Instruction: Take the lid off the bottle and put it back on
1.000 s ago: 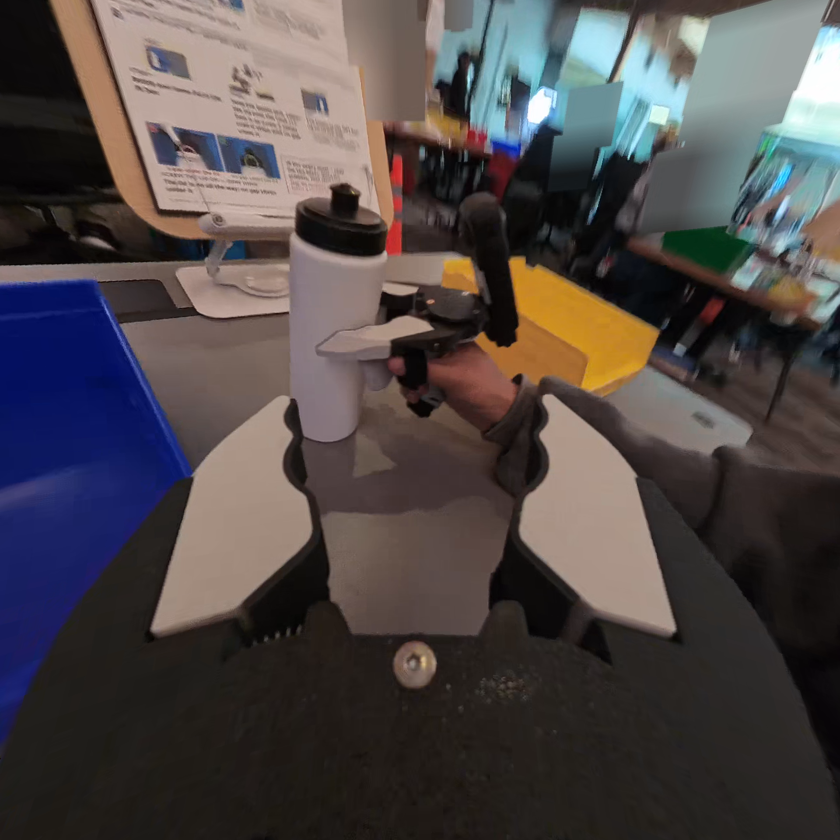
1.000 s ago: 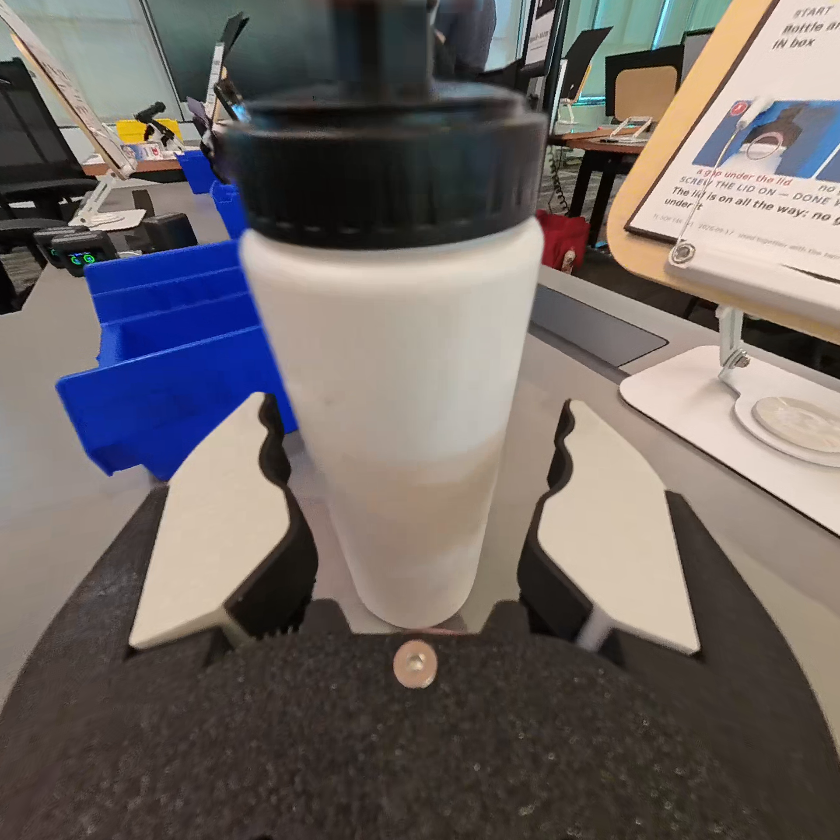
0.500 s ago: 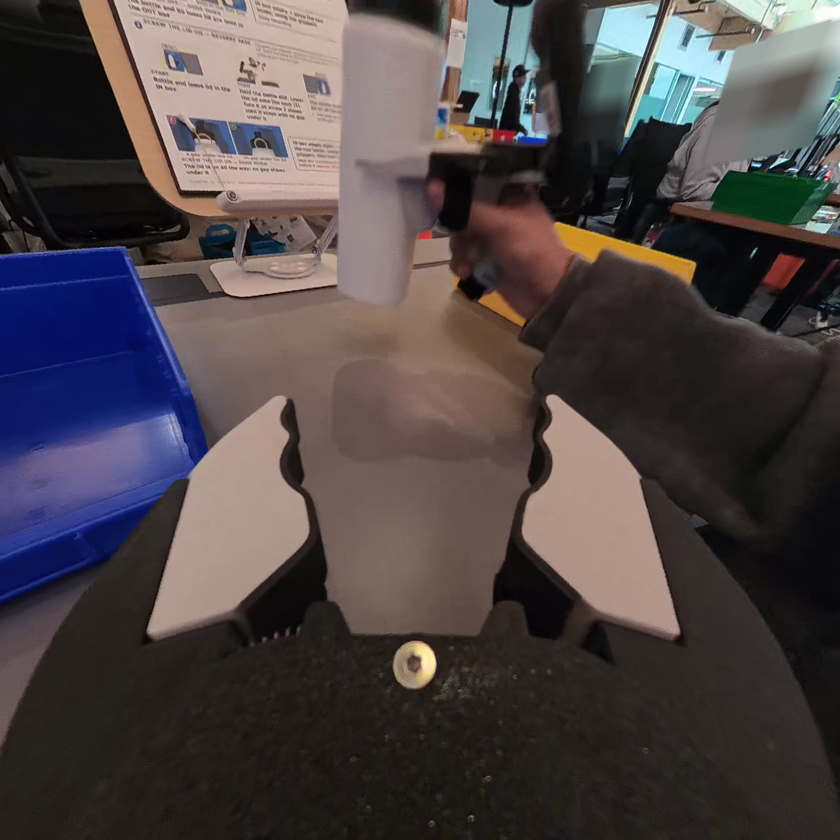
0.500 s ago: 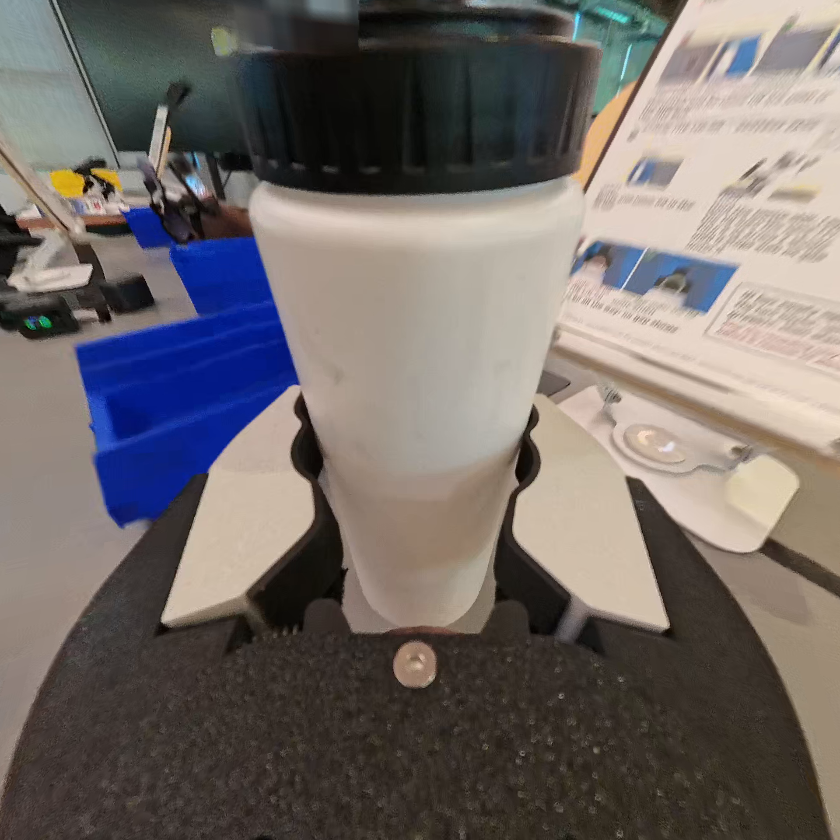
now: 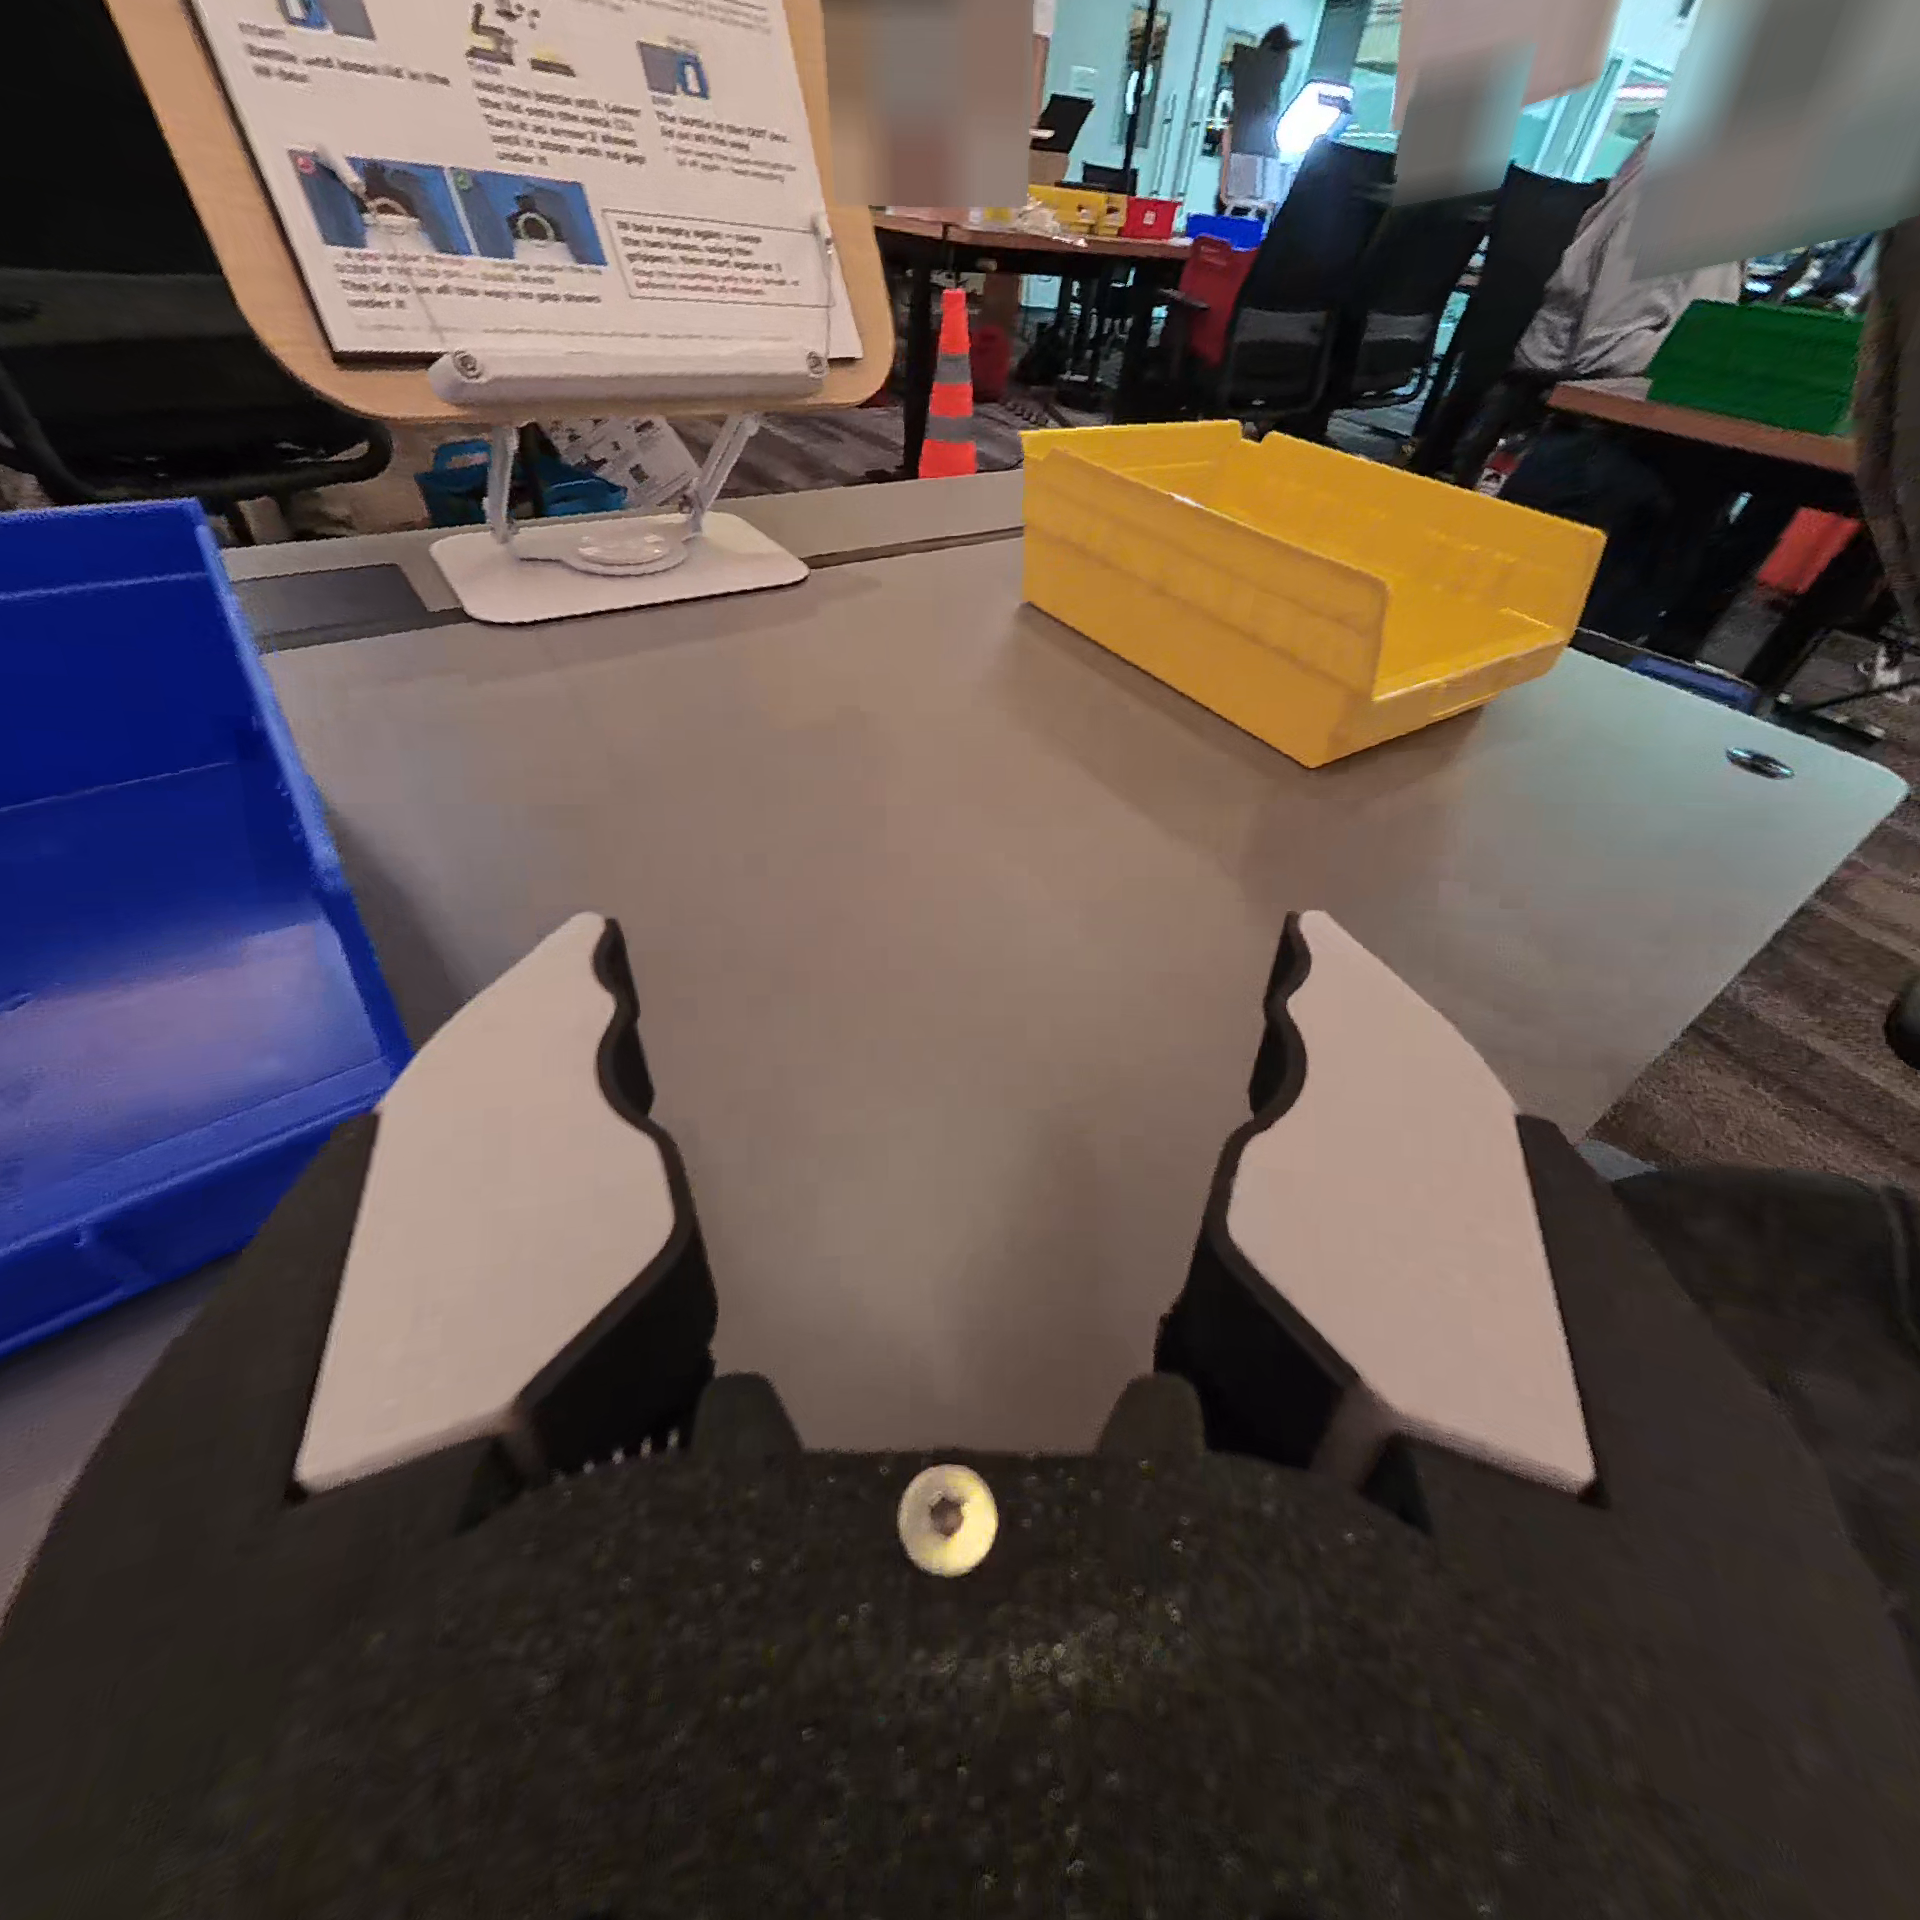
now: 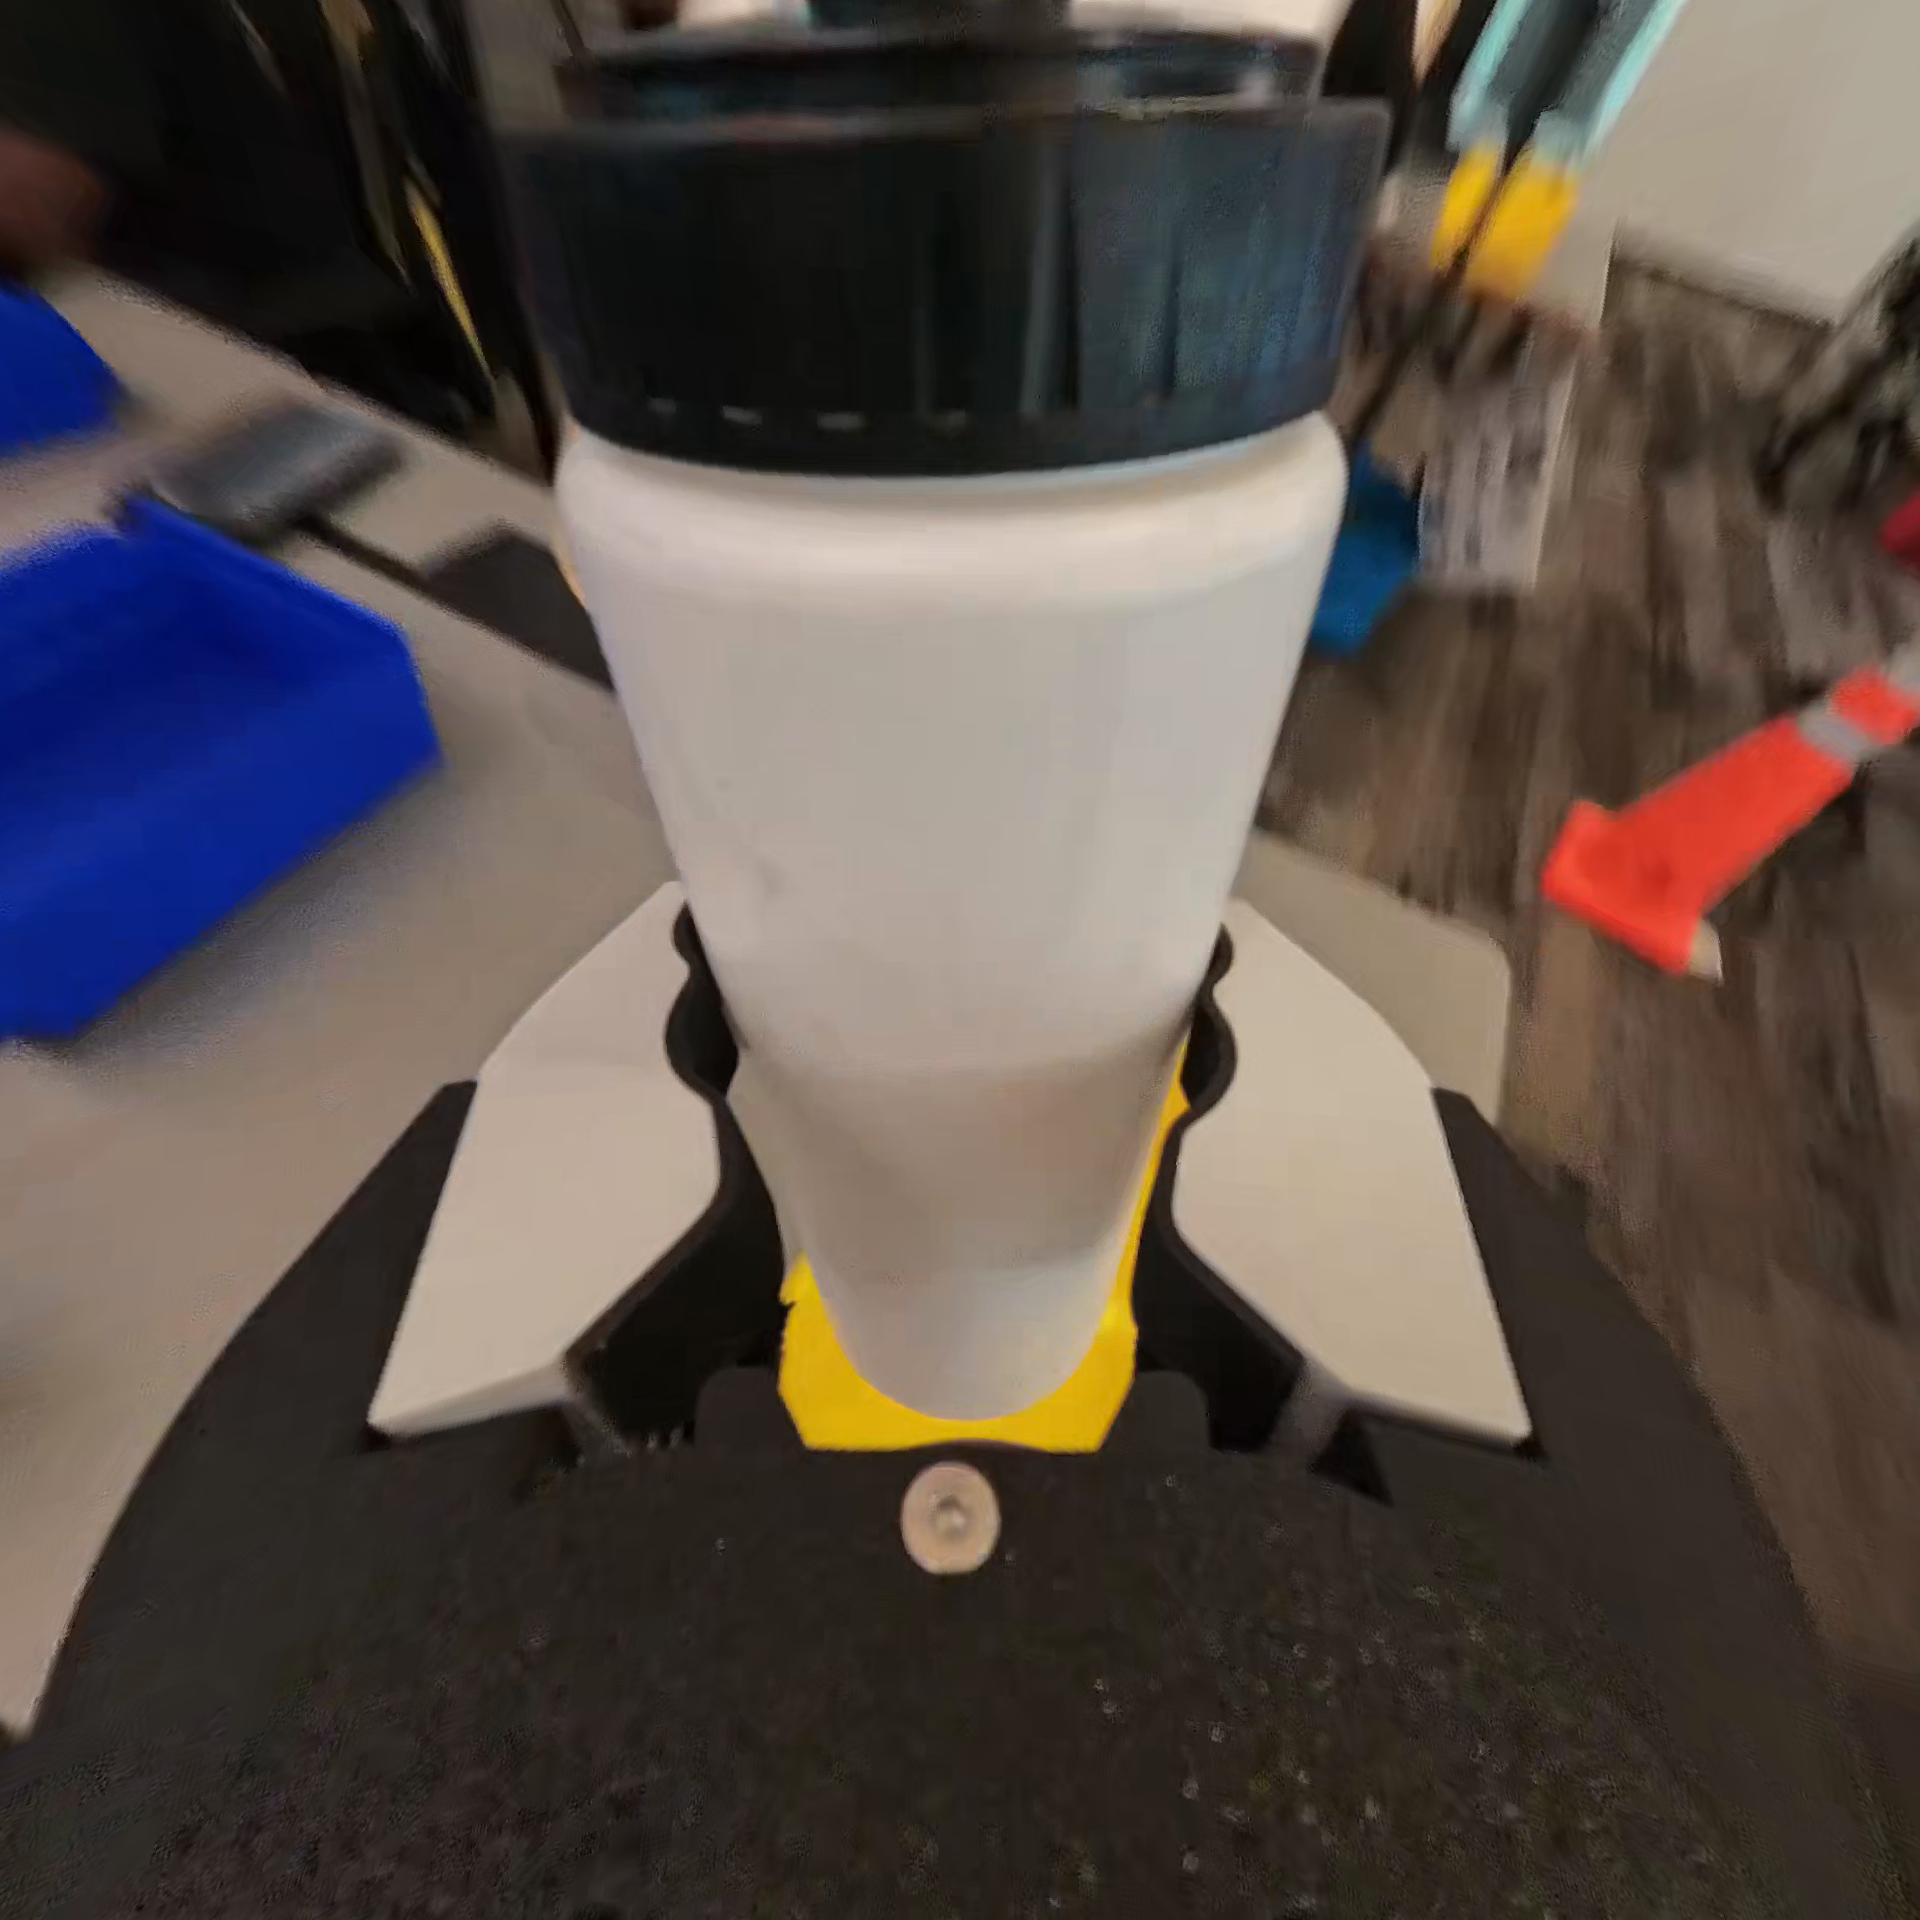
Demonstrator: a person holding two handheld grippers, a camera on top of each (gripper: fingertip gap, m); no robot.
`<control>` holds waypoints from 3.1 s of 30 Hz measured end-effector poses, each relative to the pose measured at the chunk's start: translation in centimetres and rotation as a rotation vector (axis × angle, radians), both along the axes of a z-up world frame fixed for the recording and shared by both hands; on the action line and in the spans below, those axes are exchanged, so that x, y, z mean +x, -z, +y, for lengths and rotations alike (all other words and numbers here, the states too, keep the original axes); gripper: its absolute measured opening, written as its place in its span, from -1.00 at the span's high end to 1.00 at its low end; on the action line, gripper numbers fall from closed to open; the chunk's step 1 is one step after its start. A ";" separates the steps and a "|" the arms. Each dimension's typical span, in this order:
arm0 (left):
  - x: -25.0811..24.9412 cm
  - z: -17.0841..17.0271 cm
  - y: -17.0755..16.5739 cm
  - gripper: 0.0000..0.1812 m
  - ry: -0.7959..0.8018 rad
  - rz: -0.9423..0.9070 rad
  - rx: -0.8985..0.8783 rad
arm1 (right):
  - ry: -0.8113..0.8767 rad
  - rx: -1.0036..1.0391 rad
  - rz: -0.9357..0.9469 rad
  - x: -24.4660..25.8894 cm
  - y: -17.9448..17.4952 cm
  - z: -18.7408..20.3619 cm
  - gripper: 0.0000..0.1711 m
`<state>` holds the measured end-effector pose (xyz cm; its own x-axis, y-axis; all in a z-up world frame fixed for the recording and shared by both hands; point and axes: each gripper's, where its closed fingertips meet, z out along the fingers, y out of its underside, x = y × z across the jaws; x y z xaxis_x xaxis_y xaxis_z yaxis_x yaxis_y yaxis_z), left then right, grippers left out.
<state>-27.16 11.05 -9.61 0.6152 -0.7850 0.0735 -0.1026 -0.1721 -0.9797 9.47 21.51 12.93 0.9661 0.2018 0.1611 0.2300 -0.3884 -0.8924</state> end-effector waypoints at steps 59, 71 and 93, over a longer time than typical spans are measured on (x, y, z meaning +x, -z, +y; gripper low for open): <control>-15.4 5.9 3.0 0.22 -0.556 0.005 -0.134 | 0.310 0.240 0.099 2.9 24.3 -15.9 0.09; -14.6 5.7 3.4 0.21 -0.522 0.035 -0.142 | 0.276 0.202 0.121 2.1 25.1 -15.6 0.06; -0.5 3.0 3.0 0.17 -0.123 0.073 -0.106 | -0.162 0.042 0.218 -14.9 26.2 -9.2 -0.03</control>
<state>-27.62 14.08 -12.62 0.7127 -0.6938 0.1036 -0.1448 -0.2900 -0.9460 -5.41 12.31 -13.29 0.9346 0.3539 -0.0354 0.0868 -0.3235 -0.9423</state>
